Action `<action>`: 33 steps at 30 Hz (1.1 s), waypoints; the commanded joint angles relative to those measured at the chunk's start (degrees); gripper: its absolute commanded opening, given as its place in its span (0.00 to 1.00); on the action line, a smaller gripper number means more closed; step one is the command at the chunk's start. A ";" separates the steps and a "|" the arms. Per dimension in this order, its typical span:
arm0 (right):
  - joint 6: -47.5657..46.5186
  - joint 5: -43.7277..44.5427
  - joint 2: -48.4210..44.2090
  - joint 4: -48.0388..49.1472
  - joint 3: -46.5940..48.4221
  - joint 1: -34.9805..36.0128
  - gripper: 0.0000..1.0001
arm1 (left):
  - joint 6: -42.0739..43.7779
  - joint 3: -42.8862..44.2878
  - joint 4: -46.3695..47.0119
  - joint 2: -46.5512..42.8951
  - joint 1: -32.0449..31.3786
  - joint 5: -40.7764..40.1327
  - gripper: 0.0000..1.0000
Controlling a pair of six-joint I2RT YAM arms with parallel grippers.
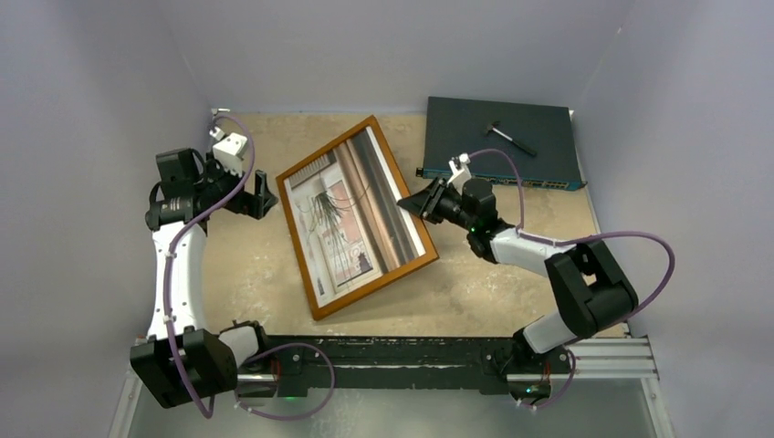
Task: Put the photo into the frame
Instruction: Turn over the photo frame at the center of the board.
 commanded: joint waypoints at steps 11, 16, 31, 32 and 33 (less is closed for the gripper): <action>0.49 4.99 12.66 33.69 -11.02 2.96 0.15 | 1.83 -7.16 1.13 0.59 0.24 -5.01 1.00; -3.84 8.95 12.05 24.97 -8.81 3.10 0.37 | 2.50 -8.79 2.90 -0.69 0.25 -5.08 1.00; -17.97 29.13 5.13 -11.12 2.30 4.55 0.99 | 1.97 -10.08 6.10 0.39 0.23 -5.91 1.00; -20.27 29.61 4.14 -13.96 2.86 4.55 0.99 | 1.87 -10.22 6.52 0.50 0.25 -5.94 1.00; -22.74 30.59 2.48 -15.44 2.78 4.47 0.99 | 1.55 -10.50 7.09 0.58 0.25 -5.90 1.00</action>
